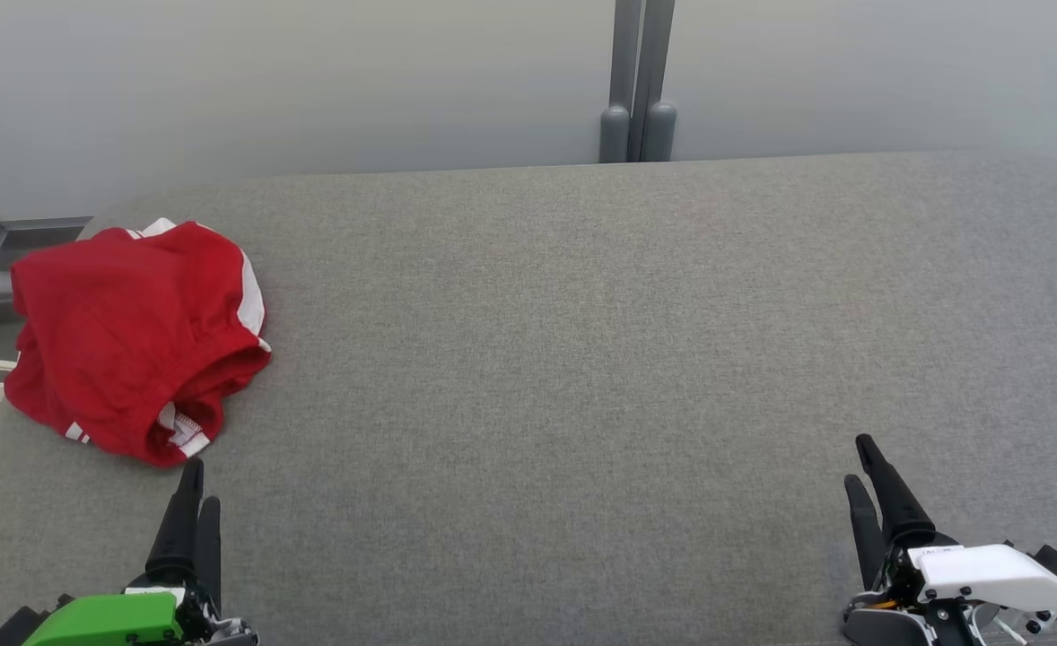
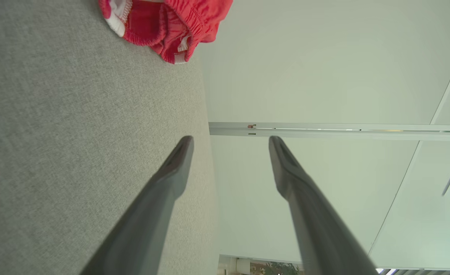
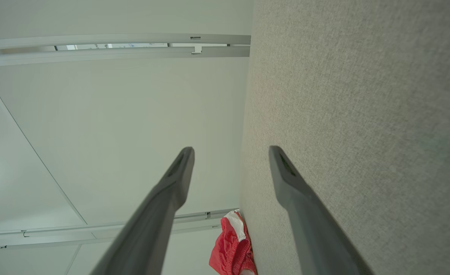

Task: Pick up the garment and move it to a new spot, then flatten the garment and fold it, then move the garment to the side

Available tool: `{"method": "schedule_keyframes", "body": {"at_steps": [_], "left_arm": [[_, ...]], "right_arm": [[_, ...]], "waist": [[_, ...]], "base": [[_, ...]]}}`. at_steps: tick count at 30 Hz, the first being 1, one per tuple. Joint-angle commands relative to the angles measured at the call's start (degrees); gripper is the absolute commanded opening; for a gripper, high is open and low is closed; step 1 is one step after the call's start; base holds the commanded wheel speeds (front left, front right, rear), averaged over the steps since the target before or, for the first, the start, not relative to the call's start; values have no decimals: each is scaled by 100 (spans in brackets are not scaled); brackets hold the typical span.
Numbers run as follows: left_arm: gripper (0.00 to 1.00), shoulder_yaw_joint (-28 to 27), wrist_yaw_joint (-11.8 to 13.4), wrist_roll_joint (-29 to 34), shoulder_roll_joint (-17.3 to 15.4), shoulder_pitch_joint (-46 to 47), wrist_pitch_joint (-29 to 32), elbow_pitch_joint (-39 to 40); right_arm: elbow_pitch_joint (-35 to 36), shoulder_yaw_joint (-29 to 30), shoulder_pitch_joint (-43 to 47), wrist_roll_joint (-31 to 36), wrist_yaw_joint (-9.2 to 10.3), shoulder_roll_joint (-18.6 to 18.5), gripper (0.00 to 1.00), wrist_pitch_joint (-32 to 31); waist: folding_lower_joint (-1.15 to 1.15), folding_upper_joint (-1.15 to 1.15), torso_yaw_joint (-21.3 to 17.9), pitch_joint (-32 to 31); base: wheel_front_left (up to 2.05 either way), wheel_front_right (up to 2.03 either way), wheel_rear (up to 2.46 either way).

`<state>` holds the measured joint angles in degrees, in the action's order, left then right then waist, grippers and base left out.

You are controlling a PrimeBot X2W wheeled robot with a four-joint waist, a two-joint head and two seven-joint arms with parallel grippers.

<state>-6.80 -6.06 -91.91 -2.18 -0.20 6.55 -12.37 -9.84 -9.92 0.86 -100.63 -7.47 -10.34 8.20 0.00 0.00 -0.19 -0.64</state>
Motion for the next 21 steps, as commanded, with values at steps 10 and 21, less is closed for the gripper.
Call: {"method": "schedule_keyframes", "body": {"at_steps": [10,21], "left_arm": [[100,140,-43,607,-36,-53,-355,110],[100,234,84,1853,-57,-55,-646,-123]], "right_arm": [[-127,-76,-209,740,-1,88,100,134],[-537,-79,-338,1941,-1,196,100,222]], "waist": [[0,0,-12,-64],[0,0,-23,-129]], "base": [[0,0,0],[0,0,0]]}}
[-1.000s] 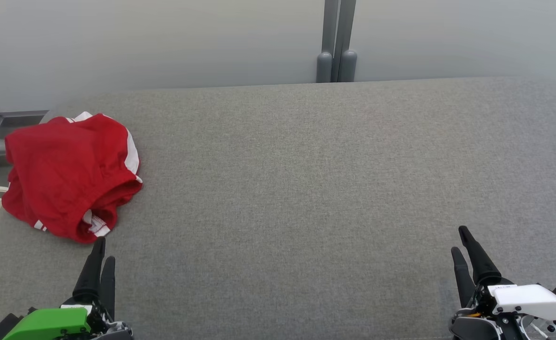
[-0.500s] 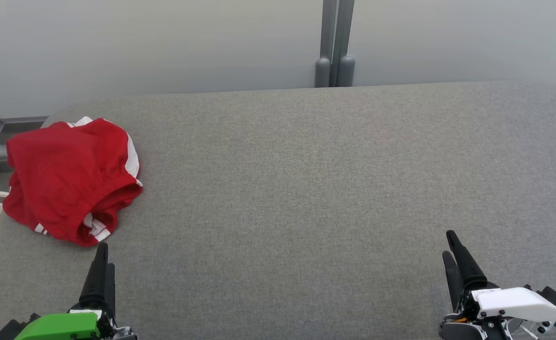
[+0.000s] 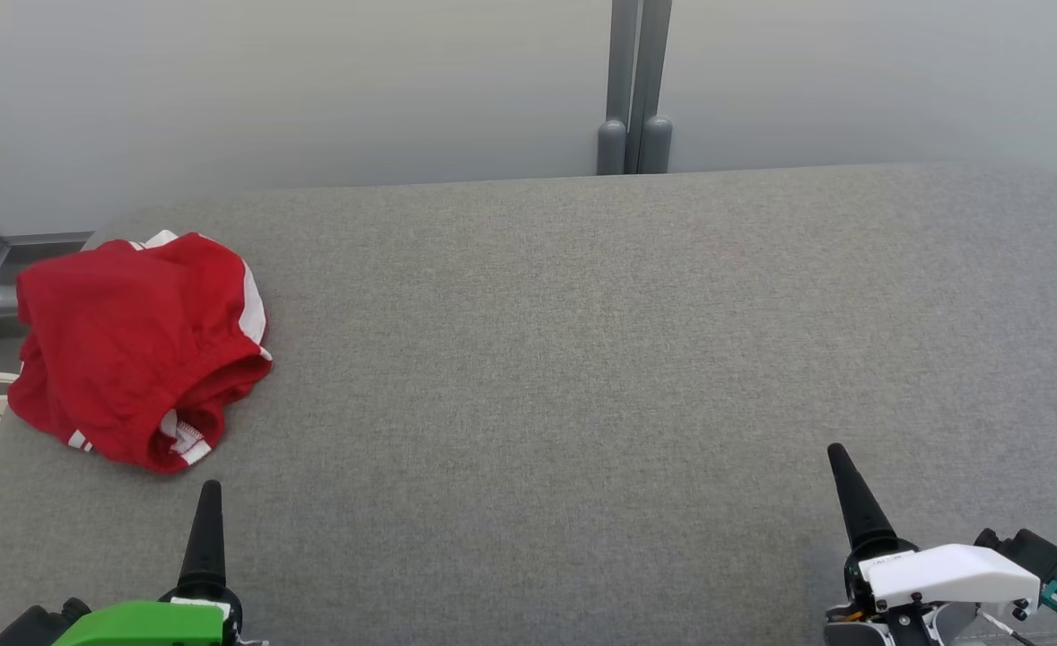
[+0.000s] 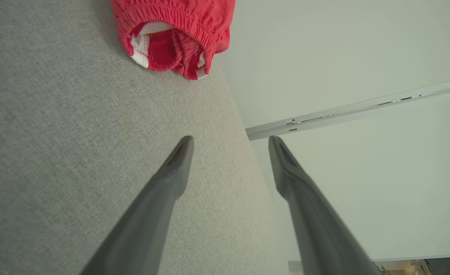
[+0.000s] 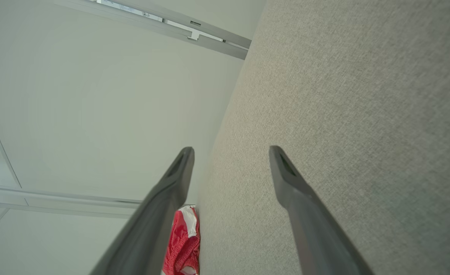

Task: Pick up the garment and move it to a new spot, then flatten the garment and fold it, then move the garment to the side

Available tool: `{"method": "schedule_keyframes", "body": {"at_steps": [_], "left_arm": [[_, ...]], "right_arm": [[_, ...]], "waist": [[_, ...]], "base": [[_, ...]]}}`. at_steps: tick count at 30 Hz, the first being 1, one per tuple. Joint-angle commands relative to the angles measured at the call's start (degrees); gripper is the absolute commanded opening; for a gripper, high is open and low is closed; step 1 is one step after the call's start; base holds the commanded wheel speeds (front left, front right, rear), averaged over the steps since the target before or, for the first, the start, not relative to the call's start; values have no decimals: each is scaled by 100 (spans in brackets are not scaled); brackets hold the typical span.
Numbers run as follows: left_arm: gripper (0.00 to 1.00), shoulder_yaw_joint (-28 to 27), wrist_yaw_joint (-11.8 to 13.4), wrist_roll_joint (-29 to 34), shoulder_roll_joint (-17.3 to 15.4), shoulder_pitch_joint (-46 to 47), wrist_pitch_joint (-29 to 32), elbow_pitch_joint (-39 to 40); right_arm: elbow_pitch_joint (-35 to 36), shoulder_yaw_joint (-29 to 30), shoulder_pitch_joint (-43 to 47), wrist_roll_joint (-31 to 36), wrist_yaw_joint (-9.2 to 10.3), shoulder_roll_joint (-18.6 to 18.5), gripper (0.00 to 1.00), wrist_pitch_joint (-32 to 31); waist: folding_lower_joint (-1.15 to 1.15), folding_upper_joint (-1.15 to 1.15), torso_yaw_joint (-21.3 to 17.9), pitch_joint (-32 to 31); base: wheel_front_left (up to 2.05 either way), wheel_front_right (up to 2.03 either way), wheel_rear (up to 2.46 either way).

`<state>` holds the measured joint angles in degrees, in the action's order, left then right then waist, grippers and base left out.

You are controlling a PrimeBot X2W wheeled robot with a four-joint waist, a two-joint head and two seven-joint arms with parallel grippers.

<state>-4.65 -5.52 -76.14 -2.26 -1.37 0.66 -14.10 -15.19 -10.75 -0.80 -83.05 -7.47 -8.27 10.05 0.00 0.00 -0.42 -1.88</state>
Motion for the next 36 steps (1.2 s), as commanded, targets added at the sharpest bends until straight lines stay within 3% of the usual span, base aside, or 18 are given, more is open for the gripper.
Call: {"method": "schedule_keyframes", "body": {"at_steps": [1,10,15,36], "left_arm": [[100,40,46,426,-53,66,-83,42],[100,85,87,1288,-49,89,-269,58],[100,105,127,1801,-48,109,-382,75],[100,653,498,4090,-151,383,-797,-423]], "right_arm": [[-34,-12,-193,266,-1,-2,100,46],[-350,-121,-445,1250,-1,65,100,105],[-562,27,-550,2177,-2,101,100,140],[-923,421,-779,4827,-2,255,100,-10]], "waist": [[0,0,-3,-8],[0,0,-19,-18],[0,0,-27,-26],[0,0,-59,-74]], "base": [[0,0,0],[0,0,0],[0,0,0],[0,0,0]]}}
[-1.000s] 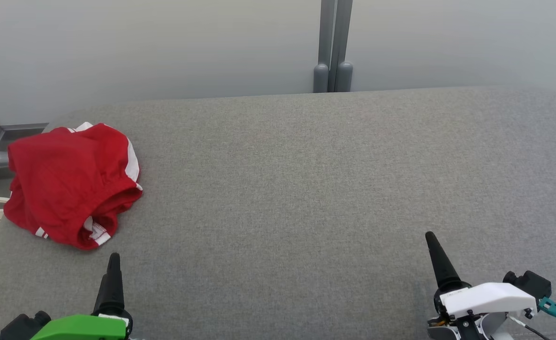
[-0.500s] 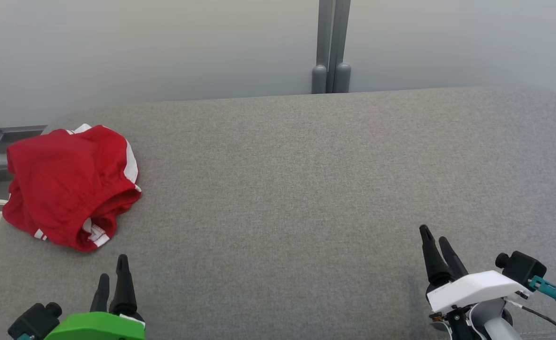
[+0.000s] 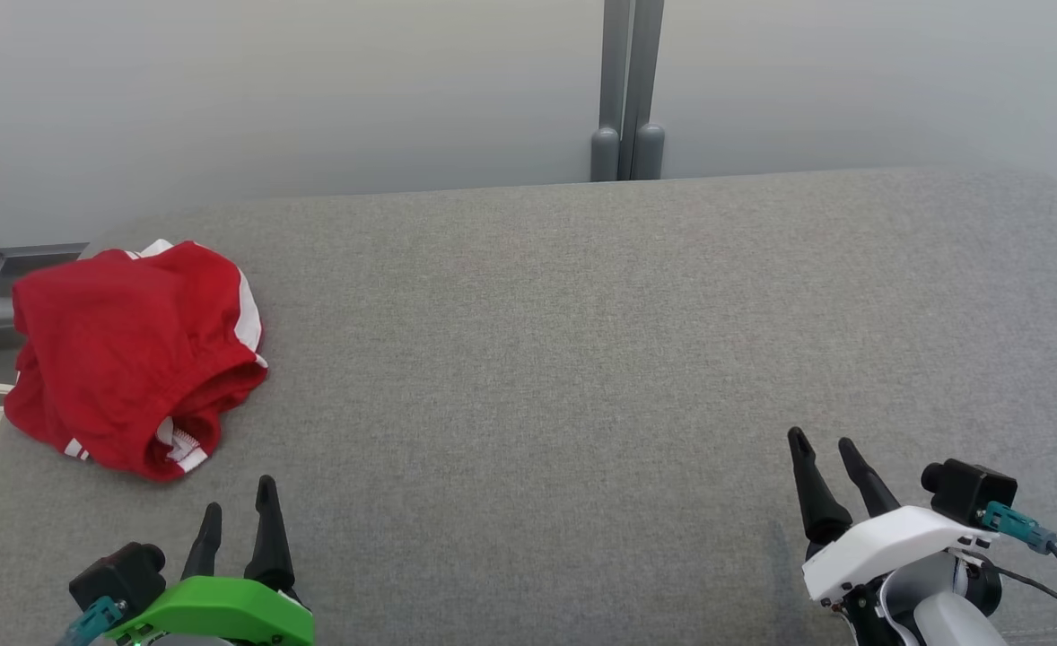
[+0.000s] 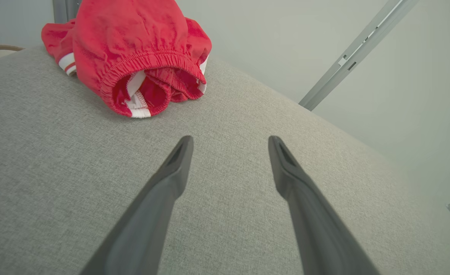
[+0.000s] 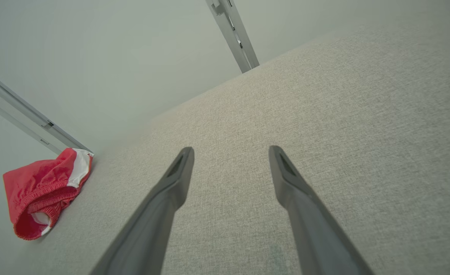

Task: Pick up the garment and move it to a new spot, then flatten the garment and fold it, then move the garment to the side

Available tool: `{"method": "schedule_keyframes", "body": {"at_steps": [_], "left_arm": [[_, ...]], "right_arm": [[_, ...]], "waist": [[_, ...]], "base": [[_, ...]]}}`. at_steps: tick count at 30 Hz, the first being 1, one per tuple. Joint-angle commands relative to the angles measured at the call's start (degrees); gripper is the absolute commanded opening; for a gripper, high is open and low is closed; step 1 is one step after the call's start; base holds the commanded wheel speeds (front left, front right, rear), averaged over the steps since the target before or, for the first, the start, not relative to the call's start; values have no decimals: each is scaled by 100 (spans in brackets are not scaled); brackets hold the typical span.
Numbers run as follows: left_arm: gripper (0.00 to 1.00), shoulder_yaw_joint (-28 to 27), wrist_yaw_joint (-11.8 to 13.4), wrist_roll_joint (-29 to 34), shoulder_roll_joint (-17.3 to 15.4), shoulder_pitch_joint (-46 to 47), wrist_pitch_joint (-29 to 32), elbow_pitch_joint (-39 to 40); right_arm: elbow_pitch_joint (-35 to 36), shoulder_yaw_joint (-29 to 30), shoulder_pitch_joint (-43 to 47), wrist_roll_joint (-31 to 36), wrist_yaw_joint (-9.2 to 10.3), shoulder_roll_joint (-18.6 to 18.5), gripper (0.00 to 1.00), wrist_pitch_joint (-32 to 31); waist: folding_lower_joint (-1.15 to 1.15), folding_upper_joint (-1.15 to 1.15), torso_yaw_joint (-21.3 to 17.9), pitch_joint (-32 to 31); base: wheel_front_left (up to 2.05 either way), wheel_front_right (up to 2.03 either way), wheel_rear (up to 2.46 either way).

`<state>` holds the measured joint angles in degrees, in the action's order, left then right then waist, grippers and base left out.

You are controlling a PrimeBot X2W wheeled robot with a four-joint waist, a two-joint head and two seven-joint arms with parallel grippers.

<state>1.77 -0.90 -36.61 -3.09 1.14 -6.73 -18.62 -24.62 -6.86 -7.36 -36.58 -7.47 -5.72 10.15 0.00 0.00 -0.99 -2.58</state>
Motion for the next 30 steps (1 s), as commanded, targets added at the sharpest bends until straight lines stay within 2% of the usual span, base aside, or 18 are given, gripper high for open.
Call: {"method": "schedule_keyframes", "body": {"at_steps": [1,10,16,30], "left_arm": [[100,32,48,219,-76,138,-71,18],[100,175,98,845,-150,199,-222,-89],[100,259,6,1130,-181,244,-322,-177],[100,336,38,1663,-202,233,-518,-318]], "right_arm": [[23,53,-123,315,-2,6,100,-35],[37,198,-69,1074,-2,57,100,-206],[-21,231,-53,1304,-2,92,100,-275],[-155,316,-101,1860,-3,166,100,-175]], "waist": [[0,0,-5,-9],[0,0,-21,-50],[0,0,-36,-63],[0,0,-50,-119]], "base": [[0,0,0],[0,0,0],[0,0,0],[0,0,0]]}}
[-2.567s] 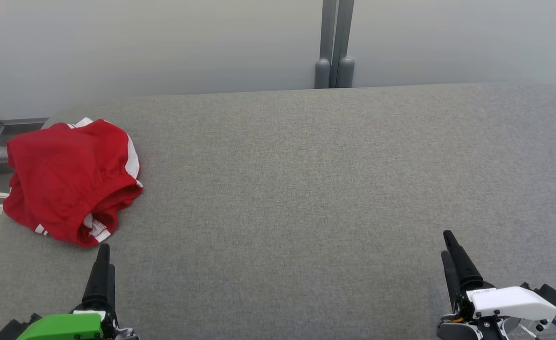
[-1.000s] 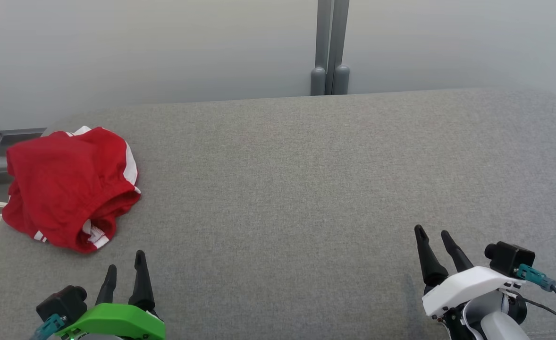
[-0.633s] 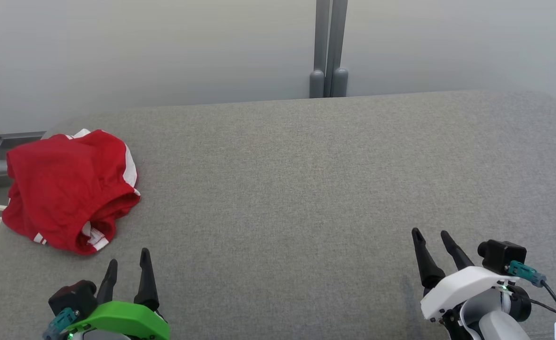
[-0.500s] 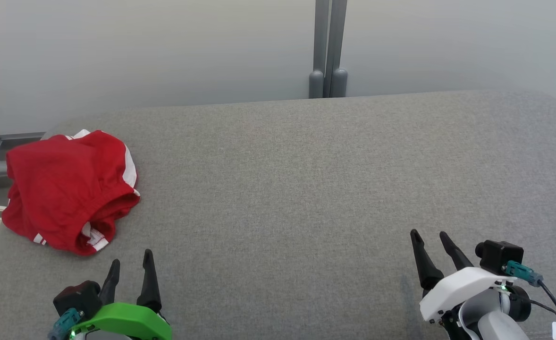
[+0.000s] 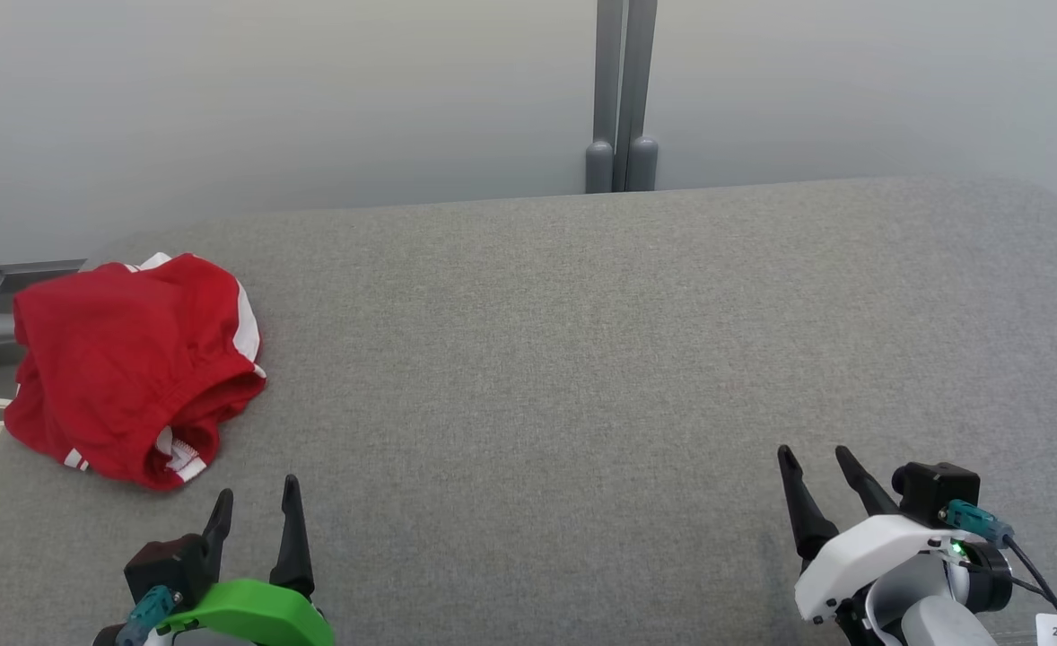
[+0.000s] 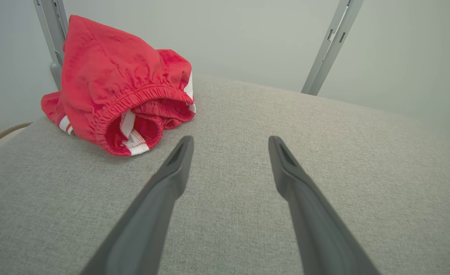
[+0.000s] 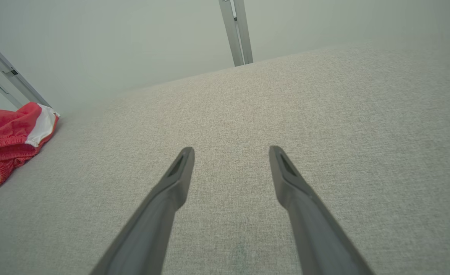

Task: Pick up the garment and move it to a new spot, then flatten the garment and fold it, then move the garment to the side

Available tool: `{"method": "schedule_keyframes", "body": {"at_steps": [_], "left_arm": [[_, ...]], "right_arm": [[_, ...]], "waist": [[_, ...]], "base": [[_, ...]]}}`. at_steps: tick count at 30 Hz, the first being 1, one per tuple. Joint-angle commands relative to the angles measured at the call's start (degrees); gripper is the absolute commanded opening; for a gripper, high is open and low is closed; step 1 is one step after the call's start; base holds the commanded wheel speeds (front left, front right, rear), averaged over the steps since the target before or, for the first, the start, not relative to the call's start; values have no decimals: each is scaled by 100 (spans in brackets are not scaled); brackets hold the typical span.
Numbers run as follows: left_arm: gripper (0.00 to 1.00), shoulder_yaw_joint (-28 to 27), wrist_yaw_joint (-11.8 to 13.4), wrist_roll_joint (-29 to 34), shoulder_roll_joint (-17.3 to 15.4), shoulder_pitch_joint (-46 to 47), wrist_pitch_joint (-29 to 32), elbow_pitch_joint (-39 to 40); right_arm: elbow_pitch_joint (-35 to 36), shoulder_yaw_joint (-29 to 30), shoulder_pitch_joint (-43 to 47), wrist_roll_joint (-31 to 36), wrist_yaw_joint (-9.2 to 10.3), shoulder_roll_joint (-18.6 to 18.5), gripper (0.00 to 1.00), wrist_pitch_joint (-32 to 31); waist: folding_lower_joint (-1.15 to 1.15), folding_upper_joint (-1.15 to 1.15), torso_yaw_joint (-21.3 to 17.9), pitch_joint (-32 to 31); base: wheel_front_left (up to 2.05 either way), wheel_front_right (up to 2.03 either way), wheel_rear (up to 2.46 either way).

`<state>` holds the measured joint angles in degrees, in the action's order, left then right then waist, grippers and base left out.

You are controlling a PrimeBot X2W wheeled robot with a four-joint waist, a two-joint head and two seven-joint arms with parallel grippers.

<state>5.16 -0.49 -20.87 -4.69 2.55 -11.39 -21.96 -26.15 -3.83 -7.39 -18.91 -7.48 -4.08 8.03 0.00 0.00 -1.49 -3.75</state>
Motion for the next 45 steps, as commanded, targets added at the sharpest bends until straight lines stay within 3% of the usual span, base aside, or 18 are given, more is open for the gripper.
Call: {"method": "schedule_keyframes", "body": {"at_steps": [1,27,45], "left_arm": [[100,5,-8,118,-42,86,-59,5],[100,94,19,679,-106,40,-333,-372],[100,116,105,525,-133,42,-277,-315]], "right_arm": [[-16,7,-104,136,-2,5,100,46],[-426,-136,-222,1139,-1,129,100,151],[-439,-150,-225,1001,-1,125,100,194]], "waist": [[0,0,-2,-8],[0,0,-57,-176],[0,0,25,-135]], "base": [[0,0,0],[0,0,0],[0,0,0]]}}
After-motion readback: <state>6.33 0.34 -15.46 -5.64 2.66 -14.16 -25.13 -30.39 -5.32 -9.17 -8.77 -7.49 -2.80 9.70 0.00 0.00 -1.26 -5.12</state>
